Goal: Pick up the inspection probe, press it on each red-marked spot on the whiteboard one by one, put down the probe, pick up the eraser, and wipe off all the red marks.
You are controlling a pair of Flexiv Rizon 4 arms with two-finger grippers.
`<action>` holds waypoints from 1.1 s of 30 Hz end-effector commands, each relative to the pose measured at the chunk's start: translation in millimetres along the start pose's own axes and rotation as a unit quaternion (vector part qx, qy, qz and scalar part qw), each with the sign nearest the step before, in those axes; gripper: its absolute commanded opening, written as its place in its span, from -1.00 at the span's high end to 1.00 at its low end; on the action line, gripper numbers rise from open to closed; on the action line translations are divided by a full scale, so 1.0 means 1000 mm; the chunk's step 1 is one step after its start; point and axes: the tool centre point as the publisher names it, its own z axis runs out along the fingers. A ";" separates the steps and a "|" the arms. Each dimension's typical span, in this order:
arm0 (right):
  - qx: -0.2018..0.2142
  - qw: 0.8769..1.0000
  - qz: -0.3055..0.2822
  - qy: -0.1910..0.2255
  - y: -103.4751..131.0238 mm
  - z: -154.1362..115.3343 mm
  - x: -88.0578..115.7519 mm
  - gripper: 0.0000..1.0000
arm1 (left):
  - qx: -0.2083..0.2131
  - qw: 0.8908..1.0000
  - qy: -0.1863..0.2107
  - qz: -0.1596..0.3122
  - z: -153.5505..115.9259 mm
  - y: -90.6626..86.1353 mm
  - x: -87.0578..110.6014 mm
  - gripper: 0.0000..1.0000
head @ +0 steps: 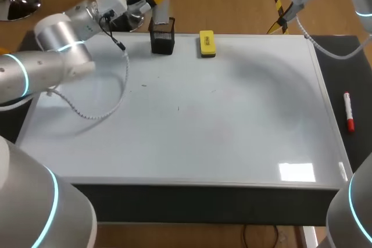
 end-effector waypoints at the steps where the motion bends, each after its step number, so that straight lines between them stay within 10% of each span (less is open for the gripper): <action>1: 0.001 1.000 -0.001 0.002 0.000 -0.001 0.000 -1.00 | 0.016 0.996 0.086 -0.005 0.001 0.008 -0.011 1.00; 33: 0.001 1.000 -0.001 0.002 0.000 -0.001 0.000 -1.00 | -0.041 0.994 0.092 -0.038 -0.011 0.055 -0.001 1.00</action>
